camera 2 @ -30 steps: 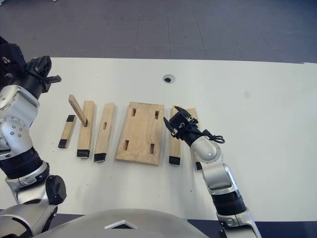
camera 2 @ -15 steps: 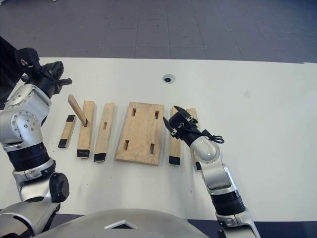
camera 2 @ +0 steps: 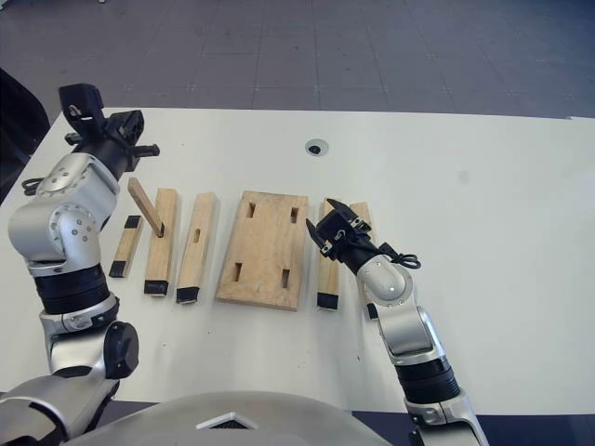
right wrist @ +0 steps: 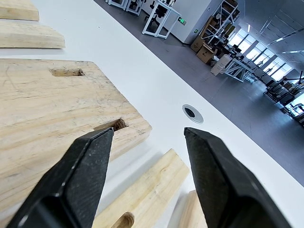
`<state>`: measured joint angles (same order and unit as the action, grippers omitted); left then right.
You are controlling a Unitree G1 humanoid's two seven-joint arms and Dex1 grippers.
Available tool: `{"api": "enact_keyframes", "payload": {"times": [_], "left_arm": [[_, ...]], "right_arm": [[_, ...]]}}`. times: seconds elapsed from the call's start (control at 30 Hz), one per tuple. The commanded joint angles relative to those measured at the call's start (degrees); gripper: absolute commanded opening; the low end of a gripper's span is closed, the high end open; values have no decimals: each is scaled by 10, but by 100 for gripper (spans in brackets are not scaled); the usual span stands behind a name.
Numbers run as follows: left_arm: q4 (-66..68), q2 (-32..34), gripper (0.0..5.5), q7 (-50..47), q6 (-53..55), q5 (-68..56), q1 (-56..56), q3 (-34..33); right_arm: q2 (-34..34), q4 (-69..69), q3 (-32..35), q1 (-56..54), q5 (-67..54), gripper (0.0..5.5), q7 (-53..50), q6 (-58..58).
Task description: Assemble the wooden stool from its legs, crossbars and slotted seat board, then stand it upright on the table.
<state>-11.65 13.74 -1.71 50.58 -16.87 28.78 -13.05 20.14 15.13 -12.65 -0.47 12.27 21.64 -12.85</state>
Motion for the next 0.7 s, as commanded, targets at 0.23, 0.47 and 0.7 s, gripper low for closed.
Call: {"api": "enact_keyframes", "payload": {"times": [0.23,0.47,0.7], "left_arm": [[-29,17,101,-9,2,33,17,-9],[-64,34,101,-8,26,29,77,-25],[19,29,101,17,34,59,-36,40]], "right_arm": [[-2,1,-3,-4,3,272,-1,-9],[-1,6,-4,0,3,272,1,-10],[-3,6,-6,2,4,272,-1,-12]]}}
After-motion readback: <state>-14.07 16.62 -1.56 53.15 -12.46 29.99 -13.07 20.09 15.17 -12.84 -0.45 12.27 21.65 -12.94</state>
